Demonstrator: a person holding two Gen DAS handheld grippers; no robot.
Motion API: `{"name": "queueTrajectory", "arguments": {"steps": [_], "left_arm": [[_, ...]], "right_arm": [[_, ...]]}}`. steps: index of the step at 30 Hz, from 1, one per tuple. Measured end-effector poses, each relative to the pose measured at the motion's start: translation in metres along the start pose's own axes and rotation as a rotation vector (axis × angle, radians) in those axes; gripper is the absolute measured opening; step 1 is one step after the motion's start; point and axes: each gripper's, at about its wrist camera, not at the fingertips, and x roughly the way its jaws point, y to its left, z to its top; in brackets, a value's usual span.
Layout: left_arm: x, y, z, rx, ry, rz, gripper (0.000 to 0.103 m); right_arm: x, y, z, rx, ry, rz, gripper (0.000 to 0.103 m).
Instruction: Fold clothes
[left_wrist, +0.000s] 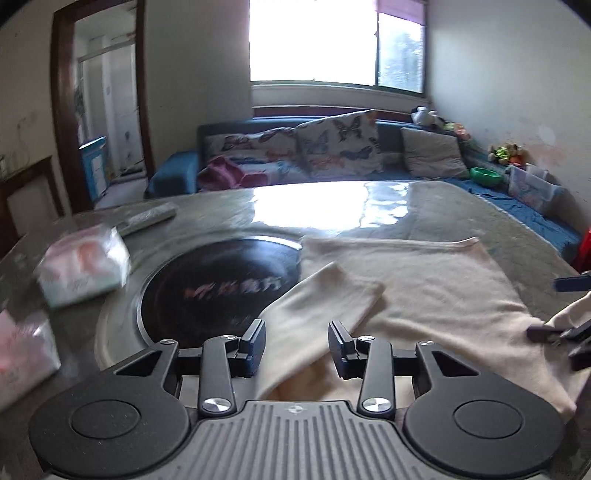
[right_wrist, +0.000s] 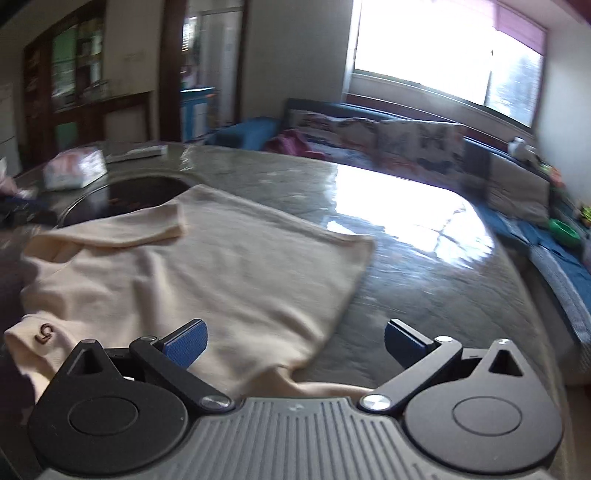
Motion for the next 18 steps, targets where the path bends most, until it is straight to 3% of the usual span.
{"name": "queueTrajectory", "arguments": {"steps": [7,14,18], "left_arm": [[0.052,-0.037,0.018,0.096,0.04,-0.08,0.041],[0.111,-0.059,0.02,0.164,0.1,-0.056,0.04],[0.122,-0.057,0.016,0.152,0.102,-0.072,0.037]], "right_arm": [[0.036,0.034,0.0,-0.076,0.025,0.094,0.103],[0.043,0.029,-0.007,-0.004,0.015,0.144,0.103],[0.043,0.027,-0.008,0.0,0.014,0.15,0.103]]}}
